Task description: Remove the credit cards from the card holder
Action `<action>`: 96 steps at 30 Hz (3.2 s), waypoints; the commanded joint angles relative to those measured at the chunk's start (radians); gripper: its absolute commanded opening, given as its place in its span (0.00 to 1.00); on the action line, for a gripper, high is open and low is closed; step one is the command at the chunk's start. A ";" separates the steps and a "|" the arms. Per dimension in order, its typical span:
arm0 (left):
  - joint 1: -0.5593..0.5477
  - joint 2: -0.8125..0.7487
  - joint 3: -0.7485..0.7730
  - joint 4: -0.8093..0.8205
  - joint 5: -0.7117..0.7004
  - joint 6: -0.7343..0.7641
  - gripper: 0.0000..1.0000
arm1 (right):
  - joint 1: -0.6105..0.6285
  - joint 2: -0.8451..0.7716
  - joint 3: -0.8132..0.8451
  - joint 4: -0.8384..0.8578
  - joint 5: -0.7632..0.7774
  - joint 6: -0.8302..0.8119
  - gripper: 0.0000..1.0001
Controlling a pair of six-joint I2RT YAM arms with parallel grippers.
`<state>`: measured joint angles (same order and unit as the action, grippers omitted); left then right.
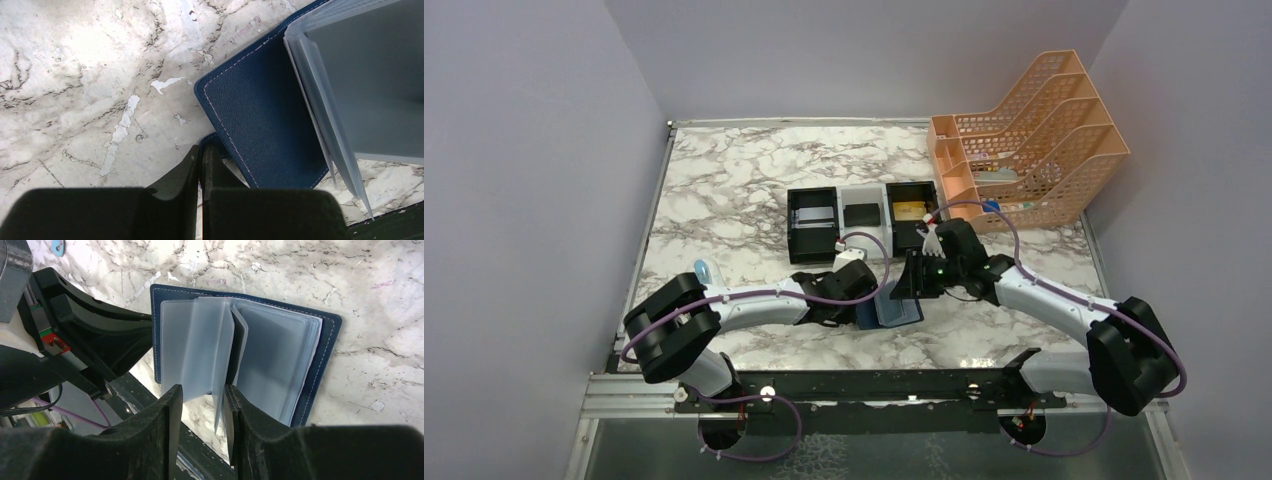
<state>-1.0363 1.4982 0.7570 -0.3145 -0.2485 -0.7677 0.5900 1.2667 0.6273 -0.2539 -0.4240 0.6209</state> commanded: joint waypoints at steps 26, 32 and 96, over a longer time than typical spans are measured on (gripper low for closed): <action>-0.007 0.020 0.026 0.025 0.035 0.011 0.00 | 0.013 0.144 0.152 -0.138 -0.218 -0.263 0.39; -0.007 0.010 0.014 0.026 0.035 0.007 0.00 | 0.012 0.128 0.131 -0.058 -0.231 -0.180 0.36; -0.018 -0.116 0.043 0.085 0.137 -0.071 0.32 | 0.014 0.075 -0.034 0.119 0.073 0.033 0.29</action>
<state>-1.0431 1.3605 0.8330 -0.2893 -0.1398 -0.8070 0.5964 1.4307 0.5976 -0.0597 -0.4927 0.6754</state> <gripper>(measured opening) 0.336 0.274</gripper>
